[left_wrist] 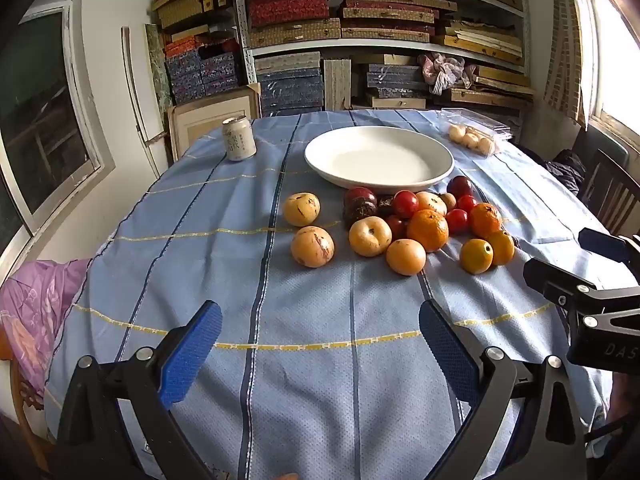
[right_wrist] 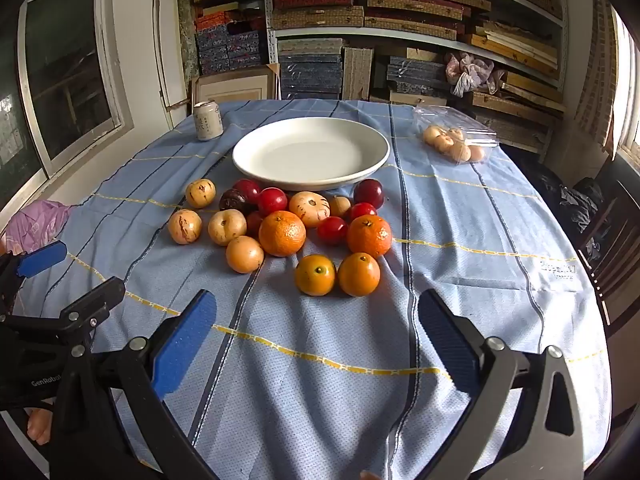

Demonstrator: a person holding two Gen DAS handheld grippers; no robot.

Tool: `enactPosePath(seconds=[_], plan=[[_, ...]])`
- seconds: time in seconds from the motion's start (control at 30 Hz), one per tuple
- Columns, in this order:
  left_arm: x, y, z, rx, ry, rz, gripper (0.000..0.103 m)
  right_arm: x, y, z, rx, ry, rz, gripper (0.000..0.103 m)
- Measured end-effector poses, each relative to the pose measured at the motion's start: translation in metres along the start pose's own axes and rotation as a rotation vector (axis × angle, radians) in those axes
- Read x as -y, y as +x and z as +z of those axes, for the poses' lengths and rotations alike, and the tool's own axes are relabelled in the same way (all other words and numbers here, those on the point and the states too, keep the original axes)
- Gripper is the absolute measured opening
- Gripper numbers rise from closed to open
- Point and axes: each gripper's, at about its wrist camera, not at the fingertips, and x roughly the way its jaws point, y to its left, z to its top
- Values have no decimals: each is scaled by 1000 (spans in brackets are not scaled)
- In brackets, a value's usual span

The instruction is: Organize fruits

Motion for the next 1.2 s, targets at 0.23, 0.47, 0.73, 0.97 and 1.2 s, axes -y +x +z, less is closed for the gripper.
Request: enactPosePath(seconds=[0.23, 0.47, 0.73, 0.97, 1.2], plan=[[0, 0, 0, -6, -3, -2, 100, -1, 1, 2, -1, -3, 4, 99], [0, 0, -1, -8, -1, -3, 100, -1, -1, -2, 4, 0, 7, 99], [-1, 5, -1, -14, -7, -7, 100, -1, -1, 2, 6, 1, 5, 99], [-4, 16, -5, -17, -8, -9, 100, -1, -1, 1, 8, 0, 7, 99], [-4, 15, -3, -21, -7, -10, 100, 0, -1, 1, 8, 0, 8, 99]])
